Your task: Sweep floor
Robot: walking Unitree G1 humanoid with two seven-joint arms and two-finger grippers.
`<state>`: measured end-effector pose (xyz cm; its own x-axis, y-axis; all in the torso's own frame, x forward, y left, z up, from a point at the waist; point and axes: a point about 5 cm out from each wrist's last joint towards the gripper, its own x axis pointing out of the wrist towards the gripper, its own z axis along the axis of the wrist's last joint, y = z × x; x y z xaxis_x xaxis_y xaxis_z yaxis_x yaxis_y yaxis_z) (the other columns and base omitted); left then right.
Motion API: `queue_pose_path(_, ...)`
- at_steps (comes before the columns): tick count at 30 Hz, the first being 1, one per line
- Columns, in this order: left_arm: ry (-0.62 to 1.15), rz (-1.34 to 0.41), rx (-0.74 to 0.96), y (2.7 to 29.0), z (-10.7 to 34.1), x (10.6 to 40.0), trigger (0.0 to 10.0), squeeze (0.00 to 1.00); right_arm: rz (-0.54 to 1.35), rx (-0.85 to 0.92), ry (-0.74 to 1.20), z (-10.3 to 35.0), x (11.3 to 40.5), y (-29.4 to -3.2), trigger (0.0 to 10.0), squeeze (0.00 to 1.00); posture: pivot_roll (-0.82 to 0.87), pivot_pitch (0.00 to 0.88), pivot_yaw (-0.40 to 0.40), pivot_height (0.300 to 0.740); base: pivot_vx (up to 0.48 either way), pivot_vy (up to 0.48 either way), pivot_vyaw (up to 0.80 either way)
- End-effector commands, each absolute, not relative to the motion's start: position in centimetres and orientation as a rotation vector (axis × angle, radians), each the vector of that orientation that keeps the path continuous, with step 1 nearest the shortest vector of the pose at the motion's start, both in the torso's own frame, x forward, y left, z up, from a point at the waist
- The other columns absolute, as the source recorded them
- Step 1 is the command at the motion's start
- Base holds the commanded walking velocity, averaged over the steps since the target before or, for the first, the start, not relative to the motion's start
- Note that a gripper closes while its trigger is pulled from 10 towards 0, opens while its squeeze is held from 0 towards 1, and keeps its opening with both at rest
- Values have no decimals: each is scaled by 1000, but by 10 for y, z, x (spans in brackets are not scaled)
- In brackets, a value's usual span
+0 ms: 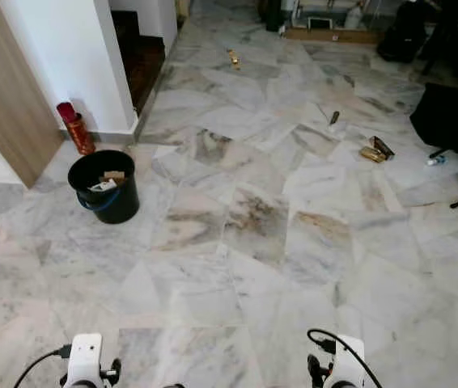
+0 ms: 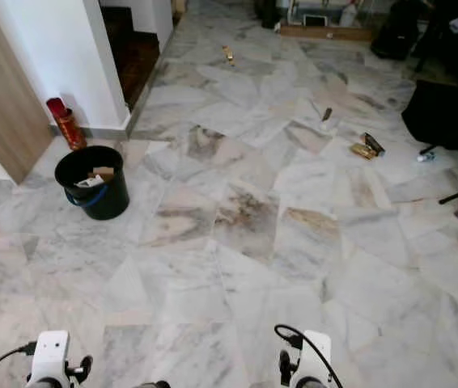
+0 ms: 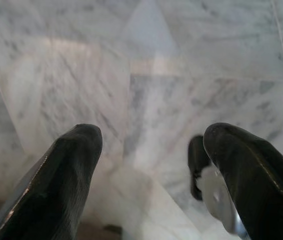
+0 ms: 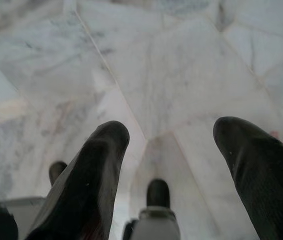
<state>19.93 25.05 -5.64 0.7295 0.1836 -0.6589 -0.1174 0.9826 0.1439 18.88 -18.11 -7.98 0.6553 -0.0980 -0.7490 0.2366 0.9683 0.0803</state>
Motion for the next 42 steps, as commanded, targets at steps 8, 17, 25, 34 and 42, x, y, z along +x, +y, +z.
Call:
queue_pose_path(8, 705, 153, 117, 255, -43, 221, 10000, 0, -239, 219, 808, -84, 176, -177, 10000, 0, 95, 54, 53, 740, 0, 0, 0)
queue_pose_path(17, 721, 126, 118, 246, -45, 224, 10000, 0, -325, 218, 770, -82, 173, -201, 10000, 0, 33, 49, 69, 740, 0, 0, 0)
queue_pose_path(25, 758, 75, 124, 236, -51, 220, 10000, 0, -356, 218, 781, -85, 155, -218, 10000, 0, -32, 57, 140, 740, 0, 0, 0)
queue_pose_path(34, 716, 92, 113, 242, -38, 238, 10000, 0, -362, 221, 816, -92, 140, -213, 10000, 0, -48, 42, 99, 740, 0, 0, 0)
queue_pose_path(42, 694, 116, 55, 228, -40, 240, 10000, 0, -317, 196, 869, -97, 128, -210, 10000, 0, 35, 42, 19, 740, 0, 0, 0)
